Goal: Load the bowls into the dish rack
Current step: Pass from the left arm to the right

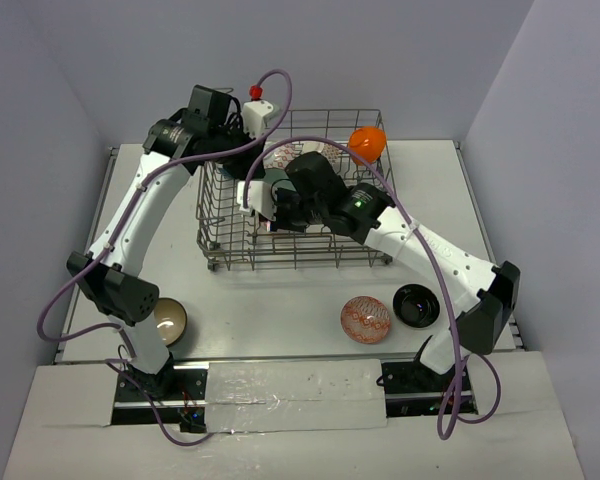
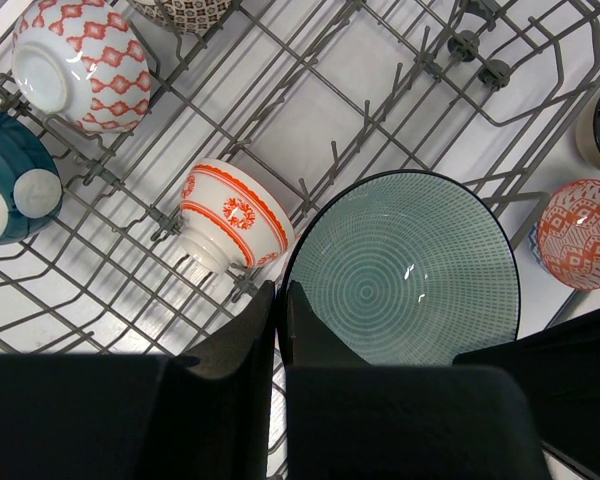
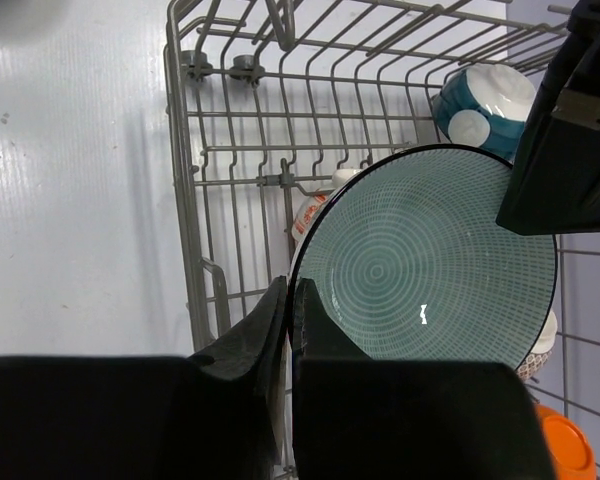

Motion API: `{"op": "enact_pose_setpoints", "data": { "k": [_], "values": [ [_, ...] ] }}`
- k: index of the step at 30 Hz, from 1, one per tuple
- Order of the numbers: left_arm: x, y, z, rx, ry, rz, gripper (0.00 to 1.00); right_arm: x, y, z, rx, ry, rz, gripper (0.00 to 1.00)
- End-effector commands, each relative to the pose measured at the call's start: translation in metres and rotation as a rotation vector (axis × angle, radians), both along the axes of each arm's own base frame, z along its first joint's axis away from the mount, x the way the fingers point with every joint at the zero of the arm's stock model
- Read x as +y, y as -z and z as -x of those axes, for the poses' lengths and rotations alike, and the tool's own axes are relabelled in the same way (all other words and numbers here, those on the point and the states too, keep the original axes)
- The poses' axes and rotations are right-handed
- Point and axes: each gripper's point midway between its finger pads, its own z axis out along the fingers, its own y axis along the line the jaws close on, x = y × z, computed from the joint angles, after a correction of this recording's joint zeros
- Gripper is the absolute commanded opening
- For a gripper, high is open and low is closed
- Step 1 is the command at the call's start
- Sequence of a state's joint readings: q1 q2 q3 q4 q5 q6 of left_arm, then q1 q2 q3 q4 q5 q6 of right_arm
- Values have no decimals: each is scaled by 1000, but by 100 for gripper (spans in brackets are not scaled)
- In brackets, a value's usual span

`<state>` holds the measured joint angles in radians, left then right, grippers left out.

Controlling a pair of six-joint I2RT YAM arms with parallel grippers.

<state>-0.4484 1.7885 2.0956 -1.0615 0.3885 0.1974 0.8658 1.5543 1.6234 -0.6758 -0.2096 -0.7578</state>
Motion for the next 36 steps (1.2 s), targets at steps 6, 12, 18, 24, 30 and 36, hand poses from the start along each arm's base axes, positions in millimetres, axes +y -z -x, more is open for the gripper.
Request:
{"op": "enact_pose_setpoints", "data": {
  "k": [6,12,18,24,30,36],
  "values": [
    [-13,-11,-13,-44,-5,72,1,1,1,-13,28,75,-5,0],
    [-20,-8,-15,-21,8,95,10,4,2,-13,27,67,-8,0],
    [-27,7,-14,25,31,99,15,6,1,-17,12,65,-2,0],
    [-40,7,-8,72,89,146,21,9,-4,-20,6,58,-4,0],
    [-47,16,-9,98,110,143,24,12,-8,-23,-11,52,2,0],
    [-52,24,-11,115,120,135,27,12,-4,-26,-19,55,15,0]
  ]
}}
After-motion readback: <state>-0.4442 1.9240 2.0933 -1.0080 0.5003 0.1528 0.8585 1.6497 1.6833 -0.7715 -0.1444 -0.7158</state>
